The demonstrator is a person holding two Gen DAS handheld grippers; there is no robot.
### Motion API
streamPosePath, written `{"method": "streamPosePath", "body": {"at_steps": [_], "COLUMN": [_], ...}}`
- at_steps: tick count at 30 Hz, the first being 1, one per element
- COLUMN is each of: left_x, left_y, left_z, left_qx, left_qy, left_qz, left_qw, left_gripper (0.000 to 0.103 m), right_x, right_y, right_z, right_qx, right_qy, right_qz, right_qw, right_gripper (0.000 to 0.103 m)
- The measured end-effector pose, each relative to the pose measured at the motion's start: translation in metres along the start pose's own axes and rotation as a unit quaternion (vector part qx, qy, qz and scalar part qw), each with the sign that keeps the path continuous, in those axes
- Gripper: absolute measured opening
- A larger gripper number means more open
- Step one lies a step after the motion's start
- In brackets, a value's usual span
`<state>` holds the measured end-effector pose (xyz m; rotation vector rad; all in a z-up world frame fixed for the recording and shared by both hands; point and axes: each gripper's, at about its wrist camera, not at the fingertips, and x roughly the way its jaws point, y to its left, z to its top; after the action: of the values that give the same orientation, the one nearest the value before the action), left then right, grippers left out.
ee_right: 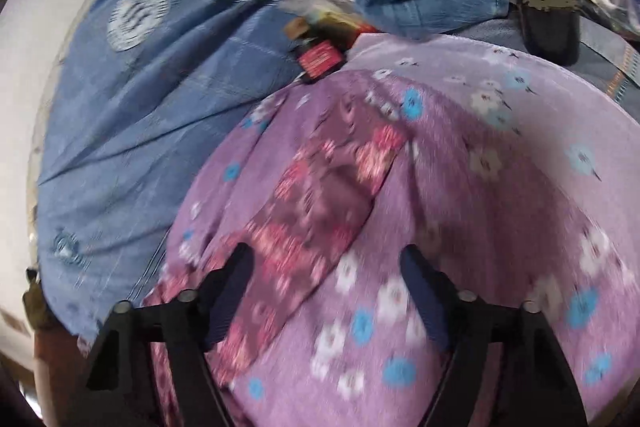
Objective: Fold small clothes
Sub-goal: 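Grasp the shirt sleeve cuff with the right gripper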
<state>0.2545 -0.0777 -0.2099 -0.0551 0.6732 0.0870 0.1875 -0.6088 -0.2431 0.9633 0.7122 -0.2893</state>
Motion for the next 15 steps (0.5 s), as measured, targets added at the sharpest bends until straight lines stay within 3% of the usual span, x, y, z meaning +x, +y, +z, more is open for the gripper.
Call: {"method": "streamPosePath", "body": {"at_steps": [5, 8, 10, 12, 15], "left_x": [0.028, 0.033, 0.033, 0.033, 0.033], "left_y": [0.001, 0.0, 0.001, 0.003, 0.009], "left_z": [0.0, 0.004, 0.007, 0.01, 0.016], "left_qx": [0.004, 0.004, 0.007, 0.008, 0.005], "left_qy": [0.041, 0.037, 0.033, 0.028, 0.019], "left_qz": [-0.005, -0.005, -0.008, -0.007, 0.0], "left_qw": [0.9991, 0.9993, 0.9994, 0.9996, 0.9998], "left_gripper": [0.103, 0.103, 0.103, 0.103, 0.103], "right_x": [0.033, 0.047, 0.051, 0.059, 0.058], "right_y": [-0.009, -0.01, -0.007, -0.002, 0.008], "right_z": [0.022, 0.03, 0.035, 0.039, 0.04], "right_qx": [0.03, 0.04, 0.042, 0.029, 0.017], "right_qy": [-0.006, -0.02, -0.04, -0.039, -0.043], "right_qz": [-0.005, -0.014, -0.014, -0.025, -0.039], "right_qw": [1.0, 0.999, 0.998, 0.998, 0.998], "right_gripper": [0.065, 0.06, 0.048, 0.017, 0.009]}}
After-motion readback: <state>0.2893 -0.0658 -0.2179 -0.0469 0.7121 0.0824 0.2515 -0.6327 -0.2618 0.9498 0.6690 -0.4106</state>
